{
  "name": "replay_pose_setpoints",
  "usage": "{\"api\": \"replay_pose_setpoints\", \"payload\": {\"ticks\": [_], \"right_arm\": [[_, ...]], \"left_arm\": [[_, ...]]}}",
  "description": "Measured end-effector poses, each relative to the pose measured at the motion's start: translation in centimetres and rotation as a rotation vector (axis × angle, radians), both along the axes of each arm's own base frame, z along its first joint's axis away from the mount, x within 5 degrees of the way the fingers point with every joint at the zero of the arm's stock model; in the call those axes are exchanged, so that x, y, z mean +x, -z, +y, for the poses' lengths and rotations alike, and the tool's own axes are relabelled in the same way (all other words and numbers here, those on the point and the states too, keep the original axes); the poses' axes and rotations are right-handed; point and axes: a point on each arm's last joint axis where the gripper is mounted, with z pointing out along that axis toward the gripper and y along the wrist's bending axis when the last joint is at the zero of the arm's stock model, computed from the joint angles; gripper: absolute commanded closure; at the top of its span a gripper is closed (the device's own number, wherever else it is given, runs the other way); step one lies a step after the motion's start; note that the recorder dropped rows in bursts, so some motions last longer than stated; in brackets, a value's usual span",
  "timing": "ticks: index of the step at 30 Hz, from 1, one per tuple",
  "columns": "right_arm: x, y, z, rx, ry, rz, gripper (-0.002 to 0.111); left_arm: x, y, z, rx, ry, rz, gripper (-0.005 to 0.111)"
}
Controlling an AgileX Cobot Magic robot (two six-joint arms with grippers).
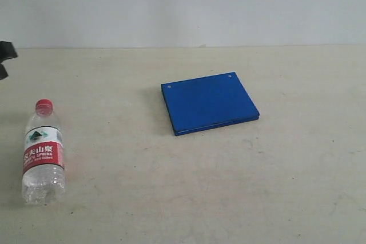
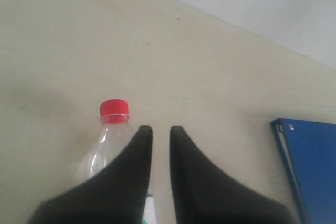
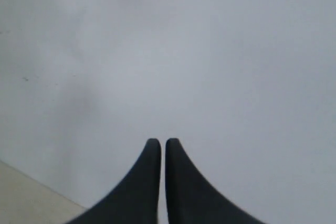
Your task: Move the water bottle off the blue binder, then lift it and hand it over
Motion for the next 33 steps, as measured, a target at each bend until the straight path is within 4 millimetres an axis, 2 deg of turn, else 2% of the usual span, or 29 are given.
{"api": "replay_pose_setpoints", "payload": {"ticks": [1,2,3,6,8,10,13,14,20,22,24,25,26,29,33], "right_arm": [[-1.8,-0.3,-0.4,0.005,0.043,-0.016,0.108],[-5.1,-0.6,-1.1,0.016,0.134,-0.046,0.108],[-6.2,-0.5,-1.5,0.025,0.172,-0.053,0.108],[-9.9,0.1,-2.7,0.054,0.309,-0.077,0.108],[-10.9,0.8,-3.2,0.069,0.373,-0.070,0.108],[-11.2,2.1,-3.8,0.063,0.439,-0.027,0.108],[-10.5,3.5,-4.0,0.052,0.456,0.035,0.108],[-9.7,4.3,-4.1,0.041,0.467,0.075,0.108],[-8.3,5.8,-4.1,0.030,0.473,0.148,0.108],[-8.3,5.7,-4.1,0.038,0.473,0.140,0.108],[-8.3,5.6,-4.1,0.043,0.471,0.123,0.108],[-8.3,5.6,-4.1,0.043,0.471,0.121,0.108],[-8.3,5.6,-4.1,0.043,0.471,0.118,0.108],[-8.3,5.4,-4.1,0.061,0.469,0.099,0.108],[-8.3,5.2,-4.1,0.073,0.468,0.082,0.108]], "left_arm": [[1.5,0.5,0.1,0.003,0.003,0.026,0.054],[3.8,1.5,0.2,0.007,0.009,0.082,0.046],[4.8,2.0,0.3,0.006,0.011,0.111,0.040],[7.7,3.3,0.5,0.000,0.017,0.218,0.036],[9.3,4.1,0.5,-0.001,0.021,0.266,0.037],[11.0,5.3,0.6,-0.004,0.022,0.310,0.037],[12.2,6.8,0.7,-0.007,0.023,0.348,0.037],[12.7,8.0,0.7,-0.010,0.023,0.383,0.037],[12.9,10.5,0.8,-0.017,0.025,0.470,0.037],[13.0,11.3,0.8,-0.018,0.025,0.489,0.037],[13.4,12.2,0.8,-0.016,0.024,0.470,0.042],[13.5,12.5,0.8,-0.016,0.023,0.465,0.049],[13.6,12.5,0.8,-0.016,0.021,0.454,0.059],[13.7,12.8,0.8,-0.021,0.014,0.440,0.102],[13.8,12.7,0.8,-0.022,0.012,0.433,0.102]]}}
